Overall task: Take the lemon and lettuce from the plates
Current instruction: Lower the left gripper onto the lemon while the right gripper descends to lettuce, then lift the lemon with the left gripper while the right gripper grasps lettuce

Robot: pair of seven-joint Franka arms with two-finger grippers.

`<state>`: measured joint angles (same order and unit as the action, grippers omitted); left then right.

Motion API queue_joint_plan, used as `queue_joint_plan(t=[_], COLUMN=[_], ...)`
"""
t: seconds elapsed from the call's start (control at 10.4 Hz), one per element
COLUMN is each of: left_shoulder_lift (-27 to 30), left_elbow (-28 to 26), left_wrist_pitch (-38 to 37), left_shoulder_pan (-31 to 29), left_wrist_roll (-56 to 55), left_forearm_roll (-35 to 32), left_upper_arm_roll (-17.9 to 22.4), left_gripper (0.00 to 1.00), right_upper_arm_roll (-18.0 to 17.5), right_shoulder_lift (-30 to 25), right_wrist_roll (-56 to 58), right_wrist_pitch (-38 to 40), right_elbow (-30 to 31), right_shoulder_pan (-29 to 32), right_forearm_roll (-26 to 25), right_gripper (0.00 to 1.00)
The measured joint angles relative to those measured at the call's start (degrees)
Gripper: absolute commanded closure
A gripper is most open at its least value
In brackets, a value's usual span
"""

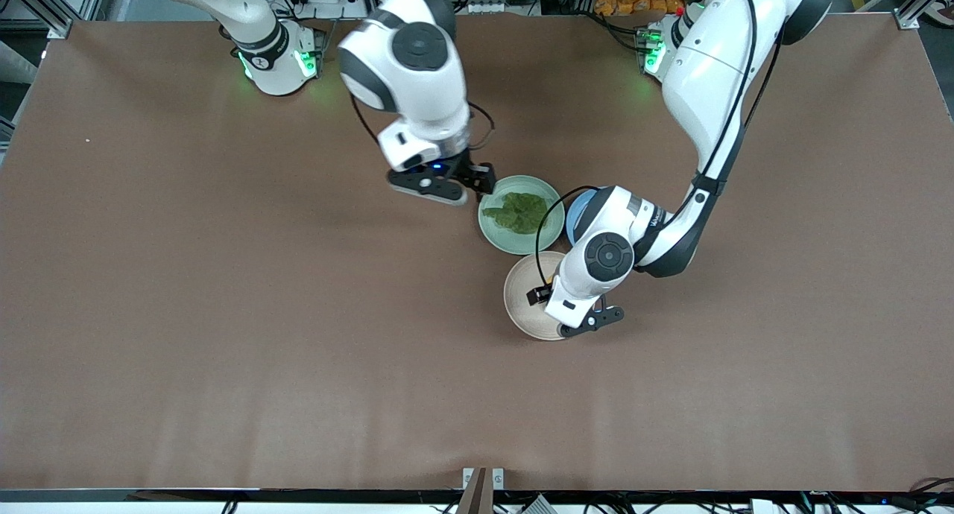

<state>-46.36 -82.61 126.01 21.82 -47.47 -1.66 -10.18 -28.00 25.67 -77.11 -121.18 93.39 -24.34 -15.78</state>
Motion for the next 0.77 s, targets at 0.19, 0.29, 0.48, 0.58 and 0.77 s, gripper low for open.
queue_joint_plan(t=[0.19,0.29,0.48,0.58,0.77], left_shoulder_lift=[-0.25,-0.47,-0.83,-0.81,-0.76], left_elbow=[0.01,0.00,0.01,0.13,0.48], left_wrist_pitch=[0.01,0.10,0.58,0.63,0.92], left_shoulder_pan=[0.04,0.05,0.06,0.06,0.00], left_wrist_roll=[0.00,0.00,0.00,0.00,0.00], left_forearm_roll=[-0.23,-0.94,-2.33,-2.42,-2.51], left_upper_arm_roll=[0.06,0.07,0.10,0.09,0.15], left_gripper=[0.18,0.79,1.00,1.00,1.00], right_upper_arm_roll=[0.01,0.01,0.01,0.03,0.21], right_shoulder_lift=[5.20,7.33,10.86,12.83,17.10], right_wrist_roll=[-12.11,-15.67,-19.24,-21.23,-23.74], right_wrist_pitch=[-4.08,-4.41,-4.57,-4.61,-4.67], right_elbow=[-0.31,-0.66,-1.46,-2.70,-6.03], right_shoulder_pan=[-4.31,-5.51,-7.80,-8.56,-9.70], right_forearm_roll=[-8.28,-11.47,-15.40,-17.03,-20.37], right_gripper=[0.00,0.00,0.00,0.00,0.00])
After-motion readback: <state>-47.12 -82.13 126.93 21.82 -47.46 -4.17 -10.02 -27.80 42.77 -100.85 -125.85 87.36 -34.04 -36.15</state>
